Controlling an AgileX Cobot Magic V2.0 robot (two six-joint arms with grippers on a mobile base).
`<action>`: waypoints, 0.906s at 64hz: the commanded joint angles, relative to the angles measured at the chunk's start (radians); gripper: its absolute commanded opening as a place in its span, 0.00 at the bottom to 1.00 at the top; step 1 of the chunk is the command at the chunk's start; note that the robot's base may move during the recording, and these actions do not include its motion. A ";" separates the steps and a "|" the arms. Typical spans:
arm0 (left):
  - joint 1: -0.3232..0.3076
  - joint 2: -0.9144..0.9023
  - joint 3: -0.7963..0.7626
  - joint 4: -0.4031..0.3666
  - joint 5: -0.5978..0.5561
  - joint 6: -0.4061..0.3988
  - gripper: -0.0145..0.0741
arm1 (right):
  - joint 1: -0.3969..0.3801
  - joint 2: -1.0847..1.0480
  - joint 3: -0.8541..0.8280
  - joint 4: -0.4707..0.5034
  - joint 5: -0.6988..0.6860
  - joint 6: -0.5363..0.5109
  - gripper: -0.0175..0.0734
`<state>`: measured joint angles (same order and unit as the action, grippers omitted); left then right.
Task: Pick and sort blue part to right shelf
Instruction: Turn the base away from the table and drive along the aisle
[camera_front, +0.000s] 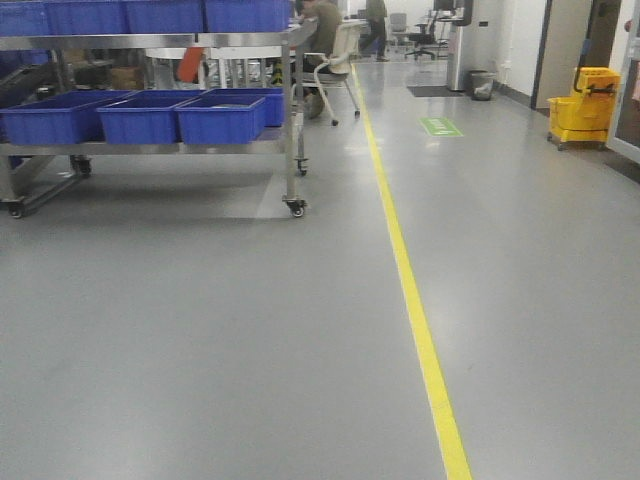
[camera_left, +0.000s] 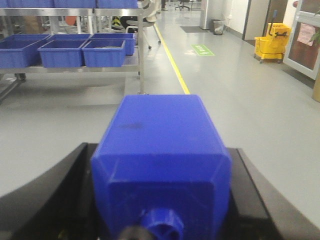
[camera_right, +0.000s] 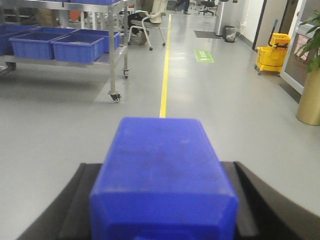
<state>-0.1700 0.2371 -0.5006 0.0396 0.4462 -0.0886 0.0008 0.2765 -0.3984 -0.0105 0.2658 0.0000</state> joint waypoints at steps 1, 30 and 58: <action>0.001 0.010 -0.028 0.002 -0.088 -0.005 0.54 | -0.006 0.007 -0.031 -0.002 -0.096 -0.008 0.66; 0.001 0.010 -0.028 0.002 -0.088 -0.005 0.54 | -0.006 0.007 -0.031 -0.002 -0.096 -0.008 0.66; 0.001 0.010 -0.028 0.002 -0.088 -0.005 0.54 | -0.006 0.007 -0.031 -0.002 -0.096 -0.008 0.66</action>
<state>-0.1700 0.2371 -0.5006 0.0396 0.4462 -0.0886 -0.0014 0.2765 -0.3984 -0.0105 0.2658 0.0000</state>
